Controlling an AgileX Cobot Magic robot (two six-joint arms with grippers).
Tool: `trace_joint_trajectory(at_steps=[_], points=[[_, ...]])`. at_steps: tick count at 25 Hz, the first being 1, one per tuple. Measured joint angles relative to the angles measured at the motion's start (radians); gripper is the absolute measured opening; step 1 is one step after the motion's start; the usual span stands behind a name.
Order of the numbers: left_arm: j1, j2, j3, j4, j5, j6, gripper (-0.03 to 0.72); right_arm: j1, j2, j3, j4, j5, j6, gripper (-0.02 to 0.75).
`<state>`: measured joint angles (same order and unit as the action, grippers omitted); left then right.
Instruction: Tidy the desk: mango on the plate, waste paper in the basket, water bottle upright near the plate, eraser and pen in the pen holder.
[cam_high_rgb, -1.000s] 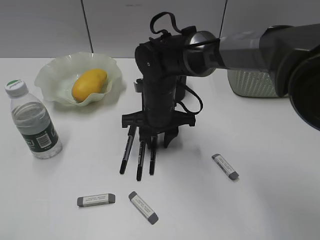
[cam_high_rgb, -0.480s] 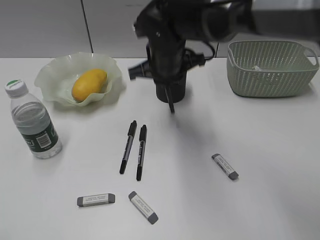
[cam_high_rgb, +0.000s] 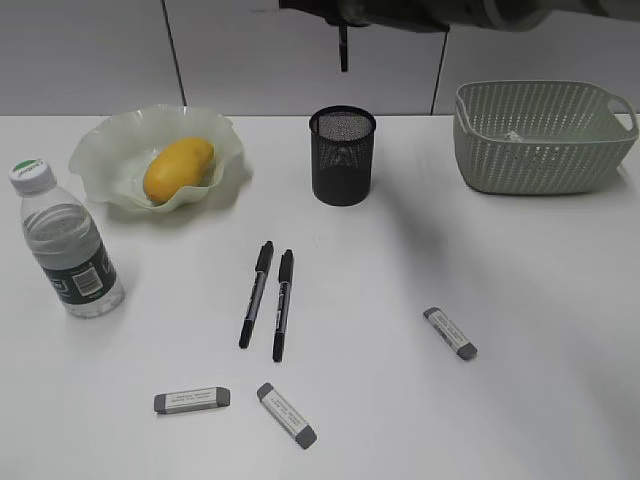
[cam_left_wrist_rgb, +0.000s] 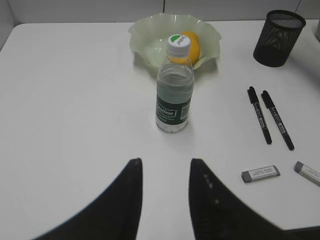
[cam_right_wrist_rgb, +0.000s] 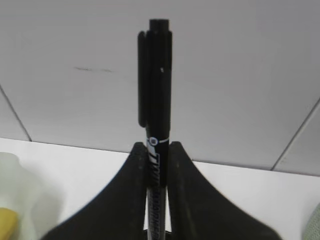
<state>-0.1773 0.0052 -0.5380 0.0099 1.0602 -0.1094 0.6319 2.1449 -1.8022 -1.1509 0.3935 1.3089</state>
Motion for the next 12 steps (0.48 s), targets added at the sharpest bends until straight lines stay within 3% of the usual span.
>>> trace_joint_trajectory(at_steps=[4,6,12], points=[[0.0,0.0,0.0,0.0,0.0,0.0,0.236,-0.046,0.064,0.003,-0.007,-0.026,0.036,0.099],[0.0,0.0,0.0,-0.002,0.0,0.0,0.236,-0.048,0.083,0.003,-0.013,-0.059,0.04,0.148],[0.0,0.0,0.0,-0.002,0.0,0.0,0.236,-0.045,0.098,0.003,-0.017,-0.144,0.041,0.46]])
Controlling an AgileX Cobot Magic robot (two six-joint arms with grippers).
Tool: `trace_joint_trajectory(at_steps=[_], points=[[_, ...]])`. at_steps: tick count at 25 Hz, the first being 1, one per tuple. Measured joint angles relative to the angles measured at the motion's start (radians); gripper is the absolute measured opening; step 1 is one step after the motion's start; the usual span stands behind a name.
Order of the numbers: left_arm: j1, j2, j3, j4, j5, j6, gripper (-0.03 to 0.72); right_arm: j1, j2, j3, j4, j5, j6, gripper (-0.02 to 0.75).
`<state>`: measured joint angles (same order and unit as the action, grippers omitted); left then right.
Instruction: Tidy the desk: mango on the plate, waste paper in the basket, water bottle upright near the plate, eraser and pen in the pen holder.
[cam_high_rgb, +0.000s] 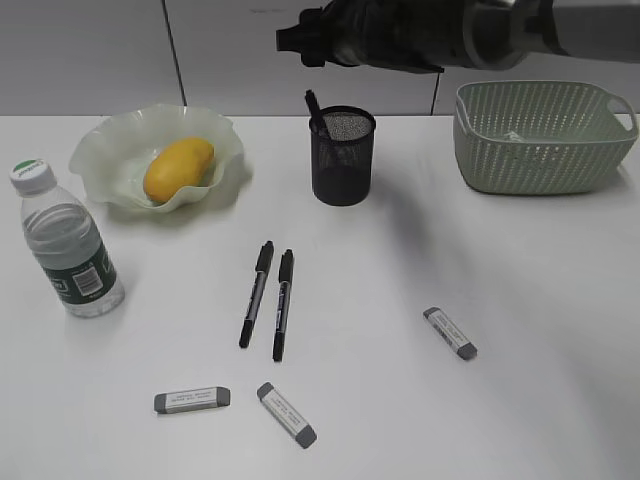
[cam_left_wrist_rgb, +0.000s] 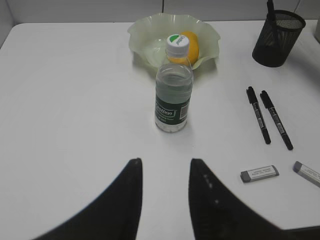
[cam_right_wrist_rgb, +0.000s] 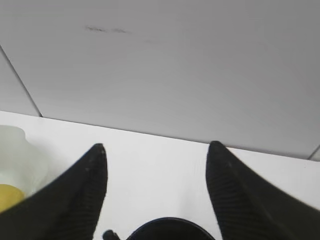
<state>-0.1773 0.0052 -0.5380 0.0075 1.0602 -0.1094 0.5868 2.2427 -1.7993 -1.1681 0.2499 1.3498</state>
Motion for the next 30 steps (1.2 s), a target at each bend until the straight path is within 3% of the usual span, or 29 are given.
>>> trace_joint_trajectory(at_steps=[3,5,10,12,14,18,21,24,30], points=[[0.0,0.0,0.0,-0.001,0.0,0.0,0.236,0.0,-0.015,0.001,0.045,0.053,-0.041,0.519],[0.0,0.0,0.0,-0.001,0.0,0.0,0.236,0.001,-0.054,0.013,0.156,0.117,-0.188,0.531],[0.0,0.006,0.0,0.005,-0.002,0.004,0.237,0.0,-0.308,0.169,0.656,0.346,-0.838,0.512],[0.0,0.036,0.0,-0.008,-0.003,0.004,0.237,0.003,-0.441,0.305,0.837,0.455,-0.984,0.491],[0.0,0.096,0.0,-0.008,-0.005,0.004,0.237,0.018,-0.602,0.485,0.924,0.565,-1.05,0.479],[-0.001,0.263,-0.002,-0.014,-0.013,0.017,0.249,0.073,-0.952,0.793,0.986,0.811,-1.103,0.475],[-0.002,0.383,-0.02,-0.041,-0.055,0.025,0.268,0.09,-1.242,0.98,1.051,0.909,-1.107,0.475],[-0.002,0.495,-0.038,-0.085,-0.119,0.058,0.302,0.092,-1.561,1.101,1.095,0.935,-1.107,0.475],[-0.005,0.731,-0.076,-0.217,-0.237,0.164,0.399,0.093,-2.046,1.237,1.069,0.93,-1.107,0.473]])
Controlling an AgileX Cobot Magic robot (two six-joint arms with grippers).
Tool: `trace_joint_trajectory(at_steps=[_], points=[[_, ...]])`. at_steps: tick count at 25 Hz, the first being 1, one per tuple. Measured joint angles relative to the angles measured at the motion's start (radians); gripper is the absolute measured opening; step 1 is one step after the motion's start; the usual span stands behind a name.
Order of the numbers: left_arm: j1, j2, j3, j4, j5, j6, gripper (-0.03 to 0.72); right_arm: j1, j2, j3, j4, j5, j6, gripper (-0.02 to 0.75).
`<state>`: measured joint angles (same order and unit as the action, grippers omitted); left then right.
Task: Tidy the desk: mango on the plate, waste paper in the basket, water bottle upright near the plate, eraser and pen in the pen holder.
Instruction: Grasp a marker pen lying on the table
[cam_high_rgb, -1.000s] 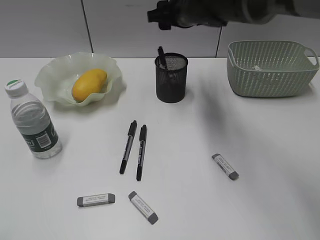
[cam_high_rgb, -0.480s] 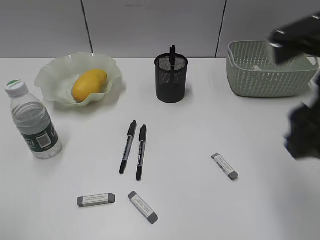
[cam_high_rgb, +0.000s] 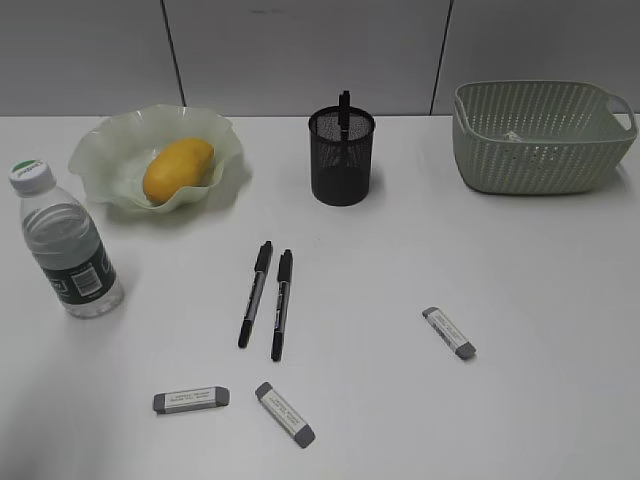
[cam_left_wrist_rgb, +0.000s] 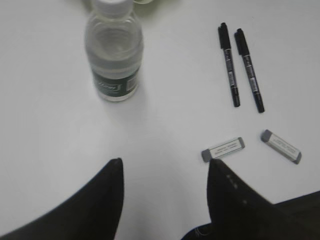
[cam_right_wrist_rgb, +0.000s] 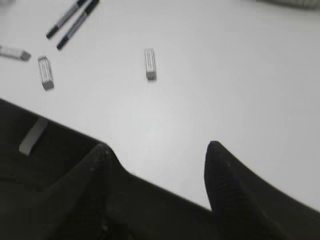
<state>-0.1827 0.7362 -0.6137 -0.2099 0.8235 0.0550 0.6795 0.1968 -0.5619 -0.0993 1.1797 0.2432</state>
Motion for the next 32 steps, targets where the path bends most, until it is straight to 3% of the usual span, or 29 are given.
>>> trace_joint_trajectory(at_steps=[3,6,8,12,16,22,32], points=[[-0.056,0.179,-0.046,-0.047,-0.073,0.029,0.407,0.001,-0.134,0.026,-0.012,-0.063,-0.001,0.468],[-0.178,0.364,-0.135,-0.038,-0.16,0.007,0.41,0.001,-0.17,0.045,-0.022,-0.101,-0.002,0.449],[-0.269,0.502,-0.215,0.023,-0.21,-0.067,0.41,0.001,-0.171,0.049,-0.025,-0.11,-0.002,0.43],[-0.38,0.817,-0.396,0.145,-0.234,-0.229,0.41,0.001,-0.171,0.051,-0.03,-0.112,-0.002,0.413],[-0.402,1.078,-0.568,0.181,-0.204,-0.278,0.41,0.001,-0.172,0.051,-0.031,-0.112,-0.002,0.412],[-0.402,1.295,-0.758,0.231,-0.14,-0.331,0.41,0.001,-0.172,0.051,-0.031,-0.114,-0.002,0.411],[-0.402,1.463,-0.921,0.275,-0.095,-0.367,0.398,0.001,-0.172,0.051,-0.031,-0.114,-0.002,0.411]])
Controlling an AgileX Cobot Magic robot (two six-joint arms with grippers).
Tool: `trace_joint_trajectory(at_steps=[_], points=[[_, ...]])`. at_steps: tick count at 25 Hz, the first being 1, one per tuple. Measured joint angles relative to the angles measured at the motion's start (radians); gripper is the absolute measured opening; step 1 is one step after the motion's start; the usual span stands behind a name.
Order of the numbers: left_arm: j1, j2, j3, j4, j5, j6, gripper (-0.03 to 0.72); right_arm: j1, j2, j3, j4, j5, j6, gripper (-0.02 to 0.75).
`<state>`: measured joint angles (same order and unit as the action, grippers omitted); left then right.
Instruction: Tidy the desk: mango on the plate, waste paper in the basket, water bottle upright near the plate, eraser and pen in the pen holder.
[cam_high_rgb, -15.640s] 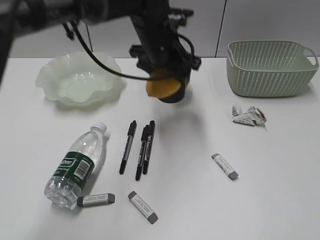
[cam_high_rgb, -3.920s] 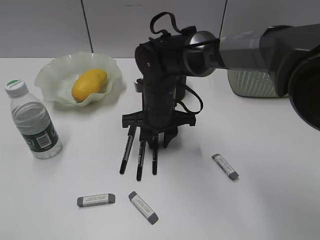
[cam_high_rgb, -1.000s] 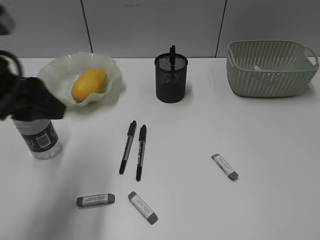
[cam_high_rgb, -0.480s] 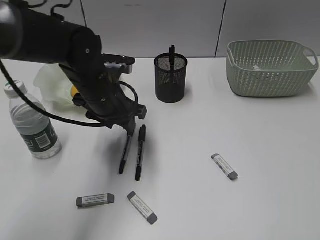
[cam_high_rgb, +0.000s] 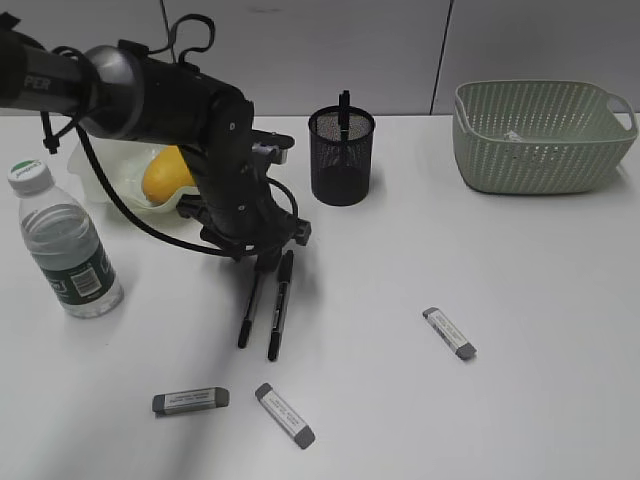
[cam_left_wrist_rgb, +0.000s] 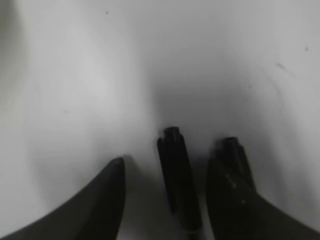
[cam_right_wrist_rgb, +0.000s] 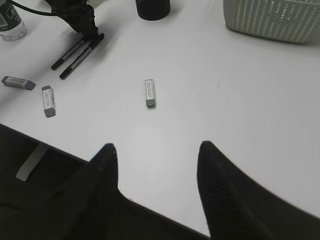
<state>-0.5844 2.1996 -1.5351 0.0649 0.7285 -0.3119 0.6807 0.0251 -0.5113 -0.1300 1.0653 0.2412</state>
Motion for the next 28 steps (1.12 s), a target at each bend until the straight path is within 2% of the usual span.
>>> trace_joint_trajectory(at_steps=[4,6,8,13,16,20,24,28], points=[[0.0,0.022,-0.02,0.015,0.023,0.0,0.304,0.0,0.0,0.0,0.0,-0.001,0.0,0.411],[0.0,0.024,-0.02,0.025,0.028,0.0,0.225,0.0,0.0,0.0,0.0,-0.001,0.0,0.411],[0.002,0.024,-0.02,0.029,0.028,0.0,0.107,0.0,0.0,0.0,0.0,-0.001,0.0,0.411],[0.001,-0.021,-0.015,0.015,-0.055,0.0,0.112,0.0,0.0,0.0,0.0,-0.002,0.0,0.411],[0.0,-0.134,-0.012,0.036,-0.256,0.0,0.112,0.0,0.0,0.0,0.0,-0.002,0.0,0.411],[0.0,-0.24,-0.021,0.147,-0.793,0.0,0.111,0.0,0.0,0.0,0.0,-0.002,0.0,0.411],[0.006,-0.165,-0.022,0.172,-1.254,0.0,0.111,0.0,0.0,0.0,0.0,-0.002,0.0,0.41],[0.009,-0.049,-0.018,0.177,-1.408,0.0,0.111,0.0,0.0,0.0,0.0,-0.002,0.0,0.41]])
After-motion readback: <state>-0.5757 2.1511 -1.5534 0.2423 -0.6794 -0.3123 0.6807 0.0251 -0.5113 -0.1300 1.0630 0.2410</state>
